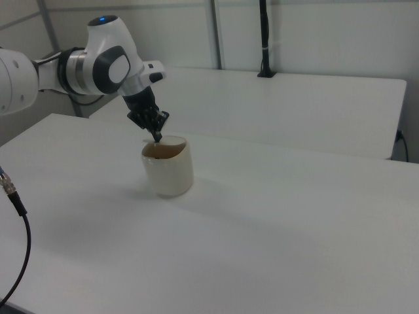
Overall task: Close the trash bin
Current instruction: 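Push the raised lid down onto the bin rim with the gripper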
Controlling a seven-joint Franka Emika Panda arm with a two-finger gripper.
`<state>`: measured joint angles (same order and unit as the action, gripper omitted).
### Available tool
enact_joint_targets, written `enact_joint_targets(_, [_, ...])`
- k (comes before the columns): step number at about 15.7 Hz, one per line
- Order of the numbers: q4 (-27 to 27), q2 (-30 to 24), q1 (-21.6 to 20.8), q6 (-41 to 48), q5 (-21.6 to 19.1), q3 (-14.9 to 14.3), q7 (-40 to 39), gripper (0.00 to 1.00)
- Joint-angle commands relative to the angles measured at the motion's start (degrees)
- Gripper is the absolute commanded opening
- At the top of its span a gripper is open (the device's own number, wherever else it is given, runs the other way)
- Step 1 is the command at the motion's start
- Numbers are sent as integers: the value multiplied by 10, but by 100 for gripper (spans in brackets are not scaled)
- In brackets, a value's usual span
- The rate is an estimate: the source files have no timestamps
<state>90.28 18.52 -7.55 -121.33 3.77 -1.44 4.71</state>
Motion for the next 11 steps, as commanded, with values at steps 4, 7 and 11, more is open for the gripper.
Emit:
enact_joint_targets(4, [-1,49,-15,7,11,-3,0,0])
enact_joint_targets(7, [-5,50,-13,8,10,-3,-1,0])
enact_joint_targets(11, [-11,7,-11,40,9,-6,-3,0])
